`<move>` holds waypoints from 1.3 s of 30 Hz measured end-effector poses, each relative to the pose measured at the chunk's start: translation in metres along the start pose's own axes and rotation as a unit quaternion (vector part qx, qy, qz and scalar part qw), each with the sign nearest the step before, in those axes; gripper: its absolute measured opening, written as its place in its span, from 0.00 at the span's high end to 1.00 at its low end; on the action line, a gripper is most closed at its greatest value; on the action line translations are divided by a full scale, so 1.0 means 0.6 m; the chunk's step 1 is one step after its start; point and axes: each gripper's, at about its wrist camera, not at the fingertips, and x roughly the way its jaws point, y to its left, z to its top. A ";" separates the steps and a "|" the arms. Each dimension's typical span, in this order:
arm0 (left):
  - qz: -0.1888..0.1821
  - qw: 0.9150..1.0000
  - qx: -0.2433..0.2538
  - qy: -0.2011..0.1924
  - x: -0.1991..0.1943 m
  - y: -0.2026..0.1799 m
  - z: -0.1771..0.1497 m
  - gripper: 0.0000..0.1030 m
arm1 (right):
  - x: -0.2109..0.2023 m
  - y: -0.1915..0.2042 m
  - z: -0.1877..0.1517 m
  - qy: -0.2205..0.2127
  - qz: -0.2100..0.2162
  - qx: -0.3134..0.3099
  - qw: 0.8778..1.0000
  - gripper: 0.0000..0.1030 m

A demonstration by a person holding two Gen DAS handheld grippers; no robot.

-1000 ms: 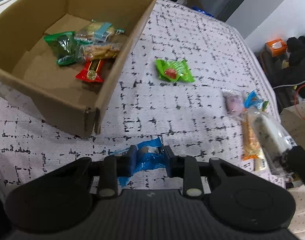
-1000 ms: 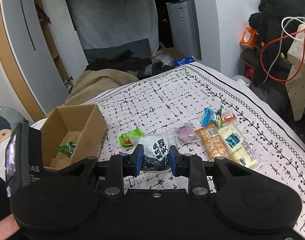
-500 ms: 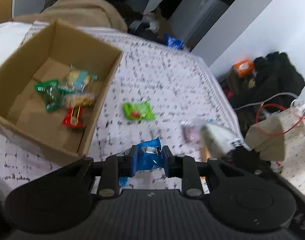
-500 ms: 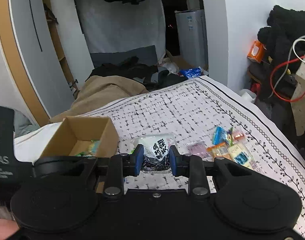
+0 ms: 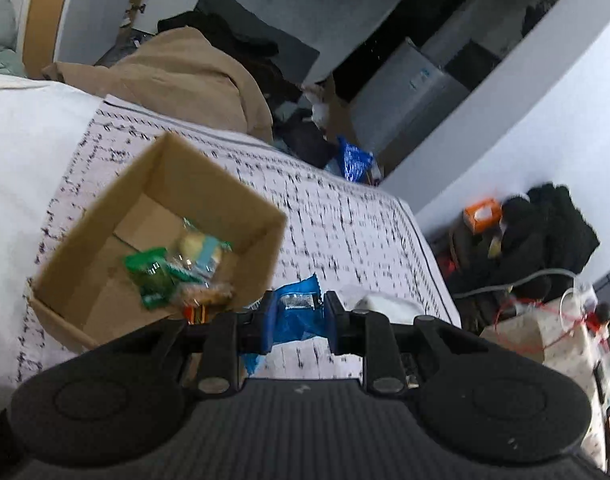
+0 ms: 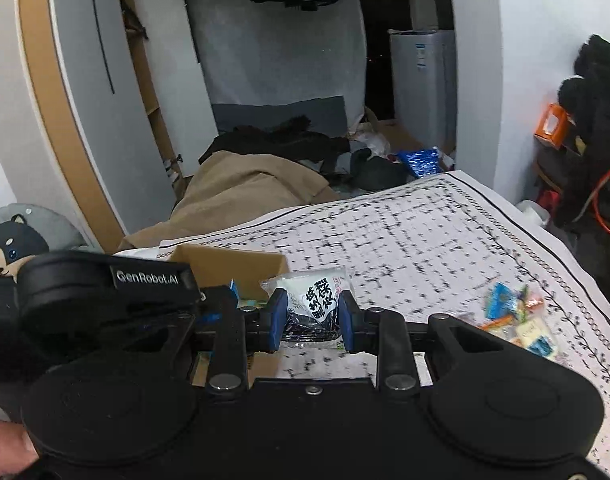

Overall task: Organize snacks
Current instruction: 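Carry both snacks over the cardboard box and open both grippers to drop them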

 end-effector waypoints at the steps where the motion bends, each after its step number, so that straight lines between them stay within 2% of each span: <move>1: -0.003 1.000 -0.005 -0.001 0.000 0.005 0.007 0.78 | 0.006 0.008 0.002 0.002 0.002 -0.002 1.000 0.74; 8: -0.011 0.999 -0.044 -0.018 -0.006 0.047 0.041 0.86 | 0.047 0.059 0.015 0.012 0.023 -0.021 0.999 0.74; 10: -0.004 0.998 -0.059 -0.021 -0.003 0.064 0.048 0.89 | 0.065 0.074 0.015 0.018 0.030 -0.024 0.999 0.74; 16: 0.028 0.993 -0.113 -0.027 0.009 0.124 0.071 0.89 | 0.105 0.099 0.007 0.035 0.038 -0.025 0.998 0.74; 20: 0.045 0.990 -0.128 -0.026 0.018 0.139 0.076 0.88 | 0.124 0.096 0.005 0.045 0.040 -0.012 0.998 0.73; 22: 0.048 0.990 -0.132 -0.020 0.024 0.144 0.076 0.85 | 0.130 0.094 0.005 0.048 0.048 -0.006 0.998 0.68; 23: 0.049 0.989 -0.135 -0.017 0.026 0.145 0.076 0.85 | 0.133 0.093 0.006 0.050 0.047 -0.004 0.998 0.60; 24: 0.051 0.989 -0.138 -0.016 0.028 0.147 0.077 0.85 | 0.134 0.091 0.007 0.050 0.044 -0.003 0.998 0.48; 26: 0.058 0.988 -0.143 -0.013 0.030 0.151 0.076 0.81 | 0.129 0.091 0.006 0.046 0.035 -0.003 0.998 0.40; 30: 0.078 0.987 -0.143 -0.005 0.038 0.152 0.074 0.59 | 0.113 0.069 0.000 0.050 0.026 0.006 0.998 0.38; 33: 0.082 0.988 -0.134 0.002 0.042 0.143 0.066 0.50 | 0.093 0.047 -0.008 0.050 0.011 0.016 0.999 0.35; 35: 0.083 0.989 -0.122 0.006 0.042 0.133 0.062 0.41 | 0.079 0.031 -0.013 0.046 0.004 0.024 0.999 0.31; 37: 0.098 0.989 -0.106 0.007 0.038 0.120 0.058 0.28 | 0.061 0.013 -0.019 0.043 -0.003 0.032 0.999 0.29; 39: 0.114 0.990 -0.087 0.001 0.034 0.108 0.053 0.22 | 0.043 -0.003 -0.023 0.041 -0.011 0.039 0.998 0.27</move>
